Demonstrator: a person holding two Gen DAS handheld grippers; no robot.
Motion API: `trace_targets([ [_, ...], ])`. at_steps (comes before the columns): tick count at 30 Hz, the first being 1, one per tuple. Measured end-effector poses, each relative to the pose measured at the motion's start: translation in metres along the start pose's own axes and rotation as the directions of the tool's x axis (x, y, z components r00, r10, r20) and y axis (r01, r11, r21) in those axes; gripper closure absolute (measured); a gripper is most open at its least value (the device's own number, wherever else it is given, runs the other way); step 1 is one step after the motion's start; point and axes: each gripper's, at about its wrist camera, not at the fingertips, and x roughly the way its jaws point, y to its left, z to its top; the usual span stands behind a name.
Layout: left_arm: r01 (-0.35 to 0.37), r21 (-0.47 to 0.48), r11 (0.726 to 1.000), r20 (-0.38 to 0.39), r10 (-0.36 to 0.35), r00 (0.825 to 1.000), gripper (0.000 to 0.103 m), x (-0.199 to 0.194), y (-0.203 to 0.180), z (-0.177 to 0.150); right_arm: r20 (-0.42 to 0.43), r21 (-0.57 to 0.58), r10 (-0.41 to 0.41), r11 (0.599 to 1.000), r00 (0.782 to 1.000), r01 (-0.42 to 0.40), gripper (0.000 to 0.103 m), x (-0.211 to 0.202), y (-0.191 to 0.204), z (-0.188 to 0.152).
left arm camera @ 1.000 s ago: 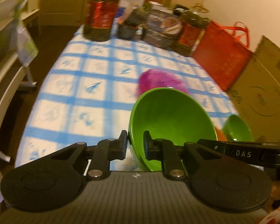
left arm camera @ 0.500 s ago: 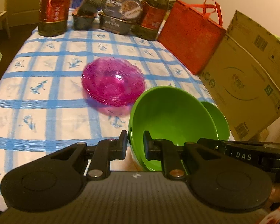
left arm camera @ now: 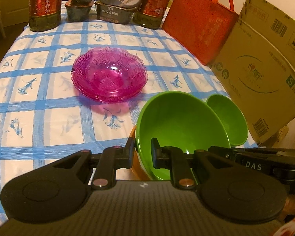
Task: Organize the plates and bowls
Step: 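Lift the large green bowl with both grippers toward the orange bowl, then lower the large green bowl into the orange bowl and open both grippers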
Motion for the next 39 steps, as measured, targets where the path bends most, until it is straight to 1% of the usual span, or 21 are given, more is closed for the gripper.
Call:
trace_targets([
  [16, -0.010, -0.001, 1.000, -0.028, 0.010, 1.000, 0.088, 0.019, 0.002, -0.006, -0.018, -0.037, -0.047, 0.998, 0.999, 0.046, 0.091, 0.017, 0.000, -0.005],
  [35, -0.018, 0.005, 1.000, -0.032, 0.018, 0.999, 0.088, 0.025, 0.003, -0.010, -0.008, -0.058, -0.065, 0.996, 0.998, 0.065, 0.090, 0.023, 0.000, -0.004],
  [36, -0.018, 0.004, 1.000, -0.030, 0.019, 0.999, 0.088, 0.026, 0.004, -0.010, -0.008, -0.060, -0.060, 0.996, 0.998, 0.060, 0.085, 0.024, 0.000, -0.003],
  [37, -0.016, -0.001, 1.000, -0.024, 0.016, 1.000, 0.085, 0.026, 0.005, -0.010, -0.003, -0.059, -0.051, 0.997, 0.999, 0.050, 0.070, 0.023, 0.000, -0.002],
  [38, -0.018, -0.008, 1.000, -0.017, 0.018, 1.000, 0.082, 0.025, 0.006, -0.010, 0.003, -0.049, -0.035, 0.998, 0.999, 0.036, 0.061, 0.022, -0.001, -0.002],
  [39, -0.018, -0.009, 1.000, -0.015, 0.018, 1.000, 0.080, 0.025, 0.006, -0.010, 0.011, -0.036, -0.026, 0.999, 1.000, 0.026, 0.048, 0.021, -0.002, -0.001],
])
